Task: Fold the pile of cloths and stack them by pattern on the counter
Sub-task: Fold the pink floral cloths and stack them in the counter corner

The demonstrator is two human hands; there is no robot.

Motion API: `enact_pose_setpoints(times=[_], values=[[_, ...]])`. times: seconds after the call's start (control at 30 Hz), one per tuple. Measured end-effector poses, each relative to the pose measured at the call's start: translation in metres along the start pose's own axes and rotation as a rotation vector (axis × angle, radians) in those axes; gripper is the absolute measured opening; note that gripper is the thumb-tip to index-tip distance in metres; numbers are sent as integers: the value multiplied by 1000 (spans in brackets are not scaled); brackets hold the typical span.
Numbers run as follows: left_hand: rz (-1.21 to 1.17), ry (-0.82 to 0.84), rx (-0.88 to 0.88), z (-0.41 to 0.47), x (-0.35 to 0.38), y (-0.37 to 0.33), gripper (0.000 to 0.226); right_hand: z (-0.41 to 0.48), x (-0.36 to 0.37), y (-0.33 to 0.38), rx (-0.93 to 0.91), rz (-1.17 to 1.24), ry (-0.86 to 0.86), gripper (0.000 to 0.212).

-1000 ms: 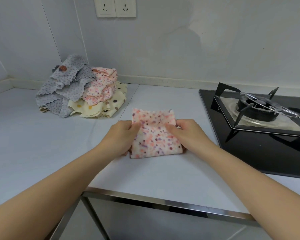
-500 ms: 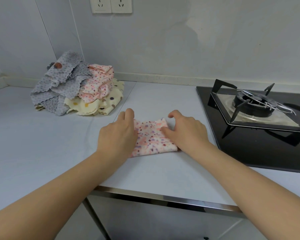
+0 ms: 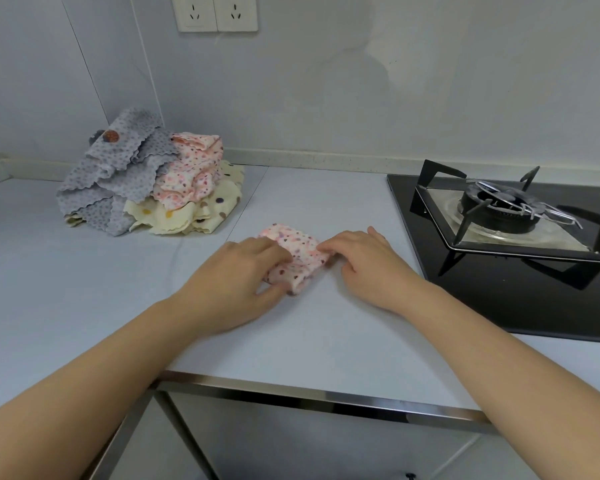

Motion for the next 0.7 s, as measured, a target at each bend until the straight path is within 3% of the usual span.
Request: enact_pose_setpoints(times=[0.07,0.23,0.37,0.47,0.53,0.7], values=[[29,48,-31,1,11,-2,45,1,0,-4,21,-3,-22,54],[-45,-79,-116,-1,8,5,19,1,0,-9,7,109,-91,42],[-282,-113,-266,-2,1,19,19,0,-1,-5,-51,198,-108,54],[-378,-103,-311,-3,1,25,30,1,1,1,-106,244,-97,49],[-345,-72,-285,-4,1,27,41,2,2,4,-131,236,-93,41],[-13,-41,-23,-1,1,5,44,3,1,6,-157,205,-122,23]])
Point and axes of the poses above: each hand's wrist, its own z-axis towards the middle knuckle, its own x-axis out of the palm, y = z × x, the point moved 7 cm from there along z, towards the middle knuckle, and after that the axes turned 6 degrees about -z, right-handed, at the moved point
